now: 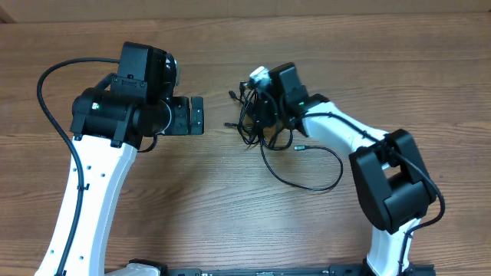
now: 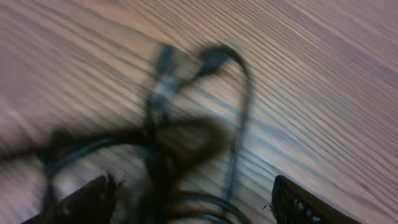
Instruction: Untangle cables
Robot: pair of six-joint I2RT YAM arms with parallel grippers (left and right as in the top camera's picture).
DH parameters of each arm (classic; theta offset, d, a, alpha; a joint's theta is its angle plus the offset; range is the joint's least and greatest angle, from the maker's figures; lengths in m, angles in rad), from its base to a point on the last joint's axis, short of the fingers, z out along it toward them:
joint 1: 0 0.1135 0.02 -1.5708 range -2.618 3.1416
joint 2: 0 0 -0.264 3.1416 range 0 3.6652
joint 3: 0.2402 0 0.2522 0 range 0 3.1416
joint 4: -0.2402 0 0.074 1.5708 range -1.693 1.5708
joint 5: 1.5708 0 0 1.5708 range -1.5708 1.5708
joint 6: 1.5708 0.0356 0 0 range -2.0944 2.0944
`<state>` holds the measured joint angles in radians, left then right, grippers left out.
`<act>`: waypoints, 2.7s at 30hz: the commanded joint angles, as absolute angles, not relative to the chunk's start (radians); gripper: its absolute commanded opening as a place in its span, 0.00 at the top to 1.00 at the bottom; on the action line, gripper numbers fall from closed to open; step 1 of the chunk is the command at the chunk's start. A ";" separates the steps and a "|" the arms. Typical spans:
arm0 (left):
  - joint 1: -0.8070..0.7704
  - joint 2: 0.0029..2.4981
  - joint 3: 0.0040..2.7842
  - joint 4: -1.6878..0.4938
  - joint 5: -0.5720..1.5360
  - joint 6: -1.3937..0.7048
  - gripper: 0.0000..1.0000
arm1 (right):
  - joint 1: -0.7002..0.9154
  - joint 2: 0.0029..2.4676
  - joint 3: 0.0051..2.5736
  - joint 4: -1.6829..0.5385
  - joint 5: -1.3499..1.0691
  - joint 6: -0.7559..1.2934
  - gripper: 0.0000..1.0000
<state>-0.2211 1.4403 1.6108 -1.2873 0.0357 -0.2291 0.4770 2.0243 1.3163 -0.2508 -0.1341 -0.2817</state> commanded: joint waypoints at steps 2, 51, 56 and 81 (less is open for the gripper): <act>-0.223 1.440 1.612 -1.282 0.026 -0.210 0.00 | 0.525 2.006 1.327 -0.239 -0.159 -0.289 0.26; -0.224 1.465 1.513 -1.039 0.466 -0.126 0.00 | 0.522 1.828 1.364 -0.503 -0.159 -0.210 0.96; -0.226 1.524 1.513 -0.883 0.735 -0.178 0.00 | 0.520 1.724 1.364 -0.542 -0.141 -0.209 0.96; -0.232 1.433 1.516 -1.027 -0.211 -0.341 0.00 | 0.522 1.929 1.346 -0.441 -0.136 -0.216 0.61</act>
